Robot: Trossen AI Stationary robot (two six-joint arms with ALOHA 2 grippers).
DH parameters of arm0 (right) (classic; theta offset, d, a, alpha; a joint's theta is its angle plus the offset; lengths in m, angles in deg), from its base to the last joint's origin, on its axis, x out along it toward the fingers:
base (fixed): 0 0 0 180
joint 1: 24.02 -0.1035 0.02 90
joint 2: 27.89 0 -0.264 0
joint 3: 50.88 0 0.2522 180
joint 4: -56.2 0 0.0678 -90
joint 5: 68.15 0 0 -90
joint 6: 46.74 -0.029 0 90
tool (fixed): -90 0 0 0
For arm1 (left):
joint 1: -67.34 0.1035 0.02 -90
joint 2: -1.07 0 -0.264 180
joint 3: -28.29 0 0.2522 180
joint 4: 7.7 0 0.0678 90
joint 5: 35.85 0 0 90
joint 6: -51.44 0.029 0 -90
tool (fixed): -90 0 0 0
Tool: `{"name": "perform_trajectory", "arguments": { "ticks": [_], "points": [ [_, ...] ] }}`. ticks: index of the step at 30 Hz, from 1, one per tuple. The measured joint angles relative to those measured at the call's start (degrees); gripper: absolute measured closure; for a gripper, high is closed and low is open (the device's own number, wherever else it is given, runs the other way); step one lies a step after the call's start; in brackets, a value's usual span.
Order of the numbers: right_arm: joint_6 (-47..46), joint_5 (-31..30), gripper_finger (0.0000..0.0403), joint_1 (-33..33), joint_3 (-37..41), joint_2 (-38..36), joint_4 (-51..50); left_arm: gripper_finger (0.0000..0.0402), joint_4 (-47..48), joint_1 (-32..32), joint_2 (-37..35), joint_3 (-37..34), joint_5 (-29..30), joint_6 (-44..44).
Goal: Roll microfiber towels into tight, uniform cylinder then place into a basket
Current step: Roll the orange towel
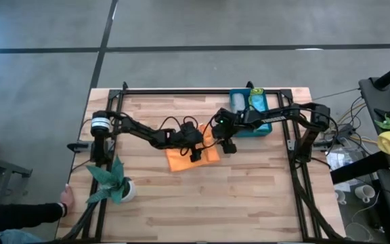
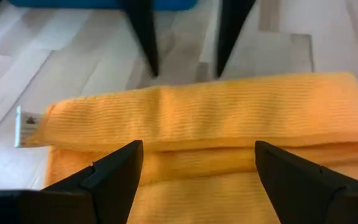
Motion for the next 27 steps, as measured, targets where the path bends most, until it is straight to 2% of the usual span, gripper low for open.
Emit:
{"name": "perform_trajectory", "arguments": {
  "ticks": [3,9,21,27],
  "points": [
    [0.3,0.3,0.0211,0.2,0.0,1.8,1.1,0.0110,-3.9,0.0,1.2,-0.6,-0.1,0.2],
    [-1.6,1.6,0.0211,0.2,-0.6,5.1,1.7,0.0110,-5.5,0.0,4.5,-0.6,-0.9,-0.5],
    [-3.2,1.4,0.0211,0.0,-2.0,0.7,1.9,0.0110,-6.0,-0.3,5.3,-0.3,-2.0,-0.6],
    [-2.9,1.4,0.0211,0.1,-2.3,0.9,2.0,0.0103,-4.3,-0.4,3.8,-0.1,-1.4,-5.6]
  ]
}}
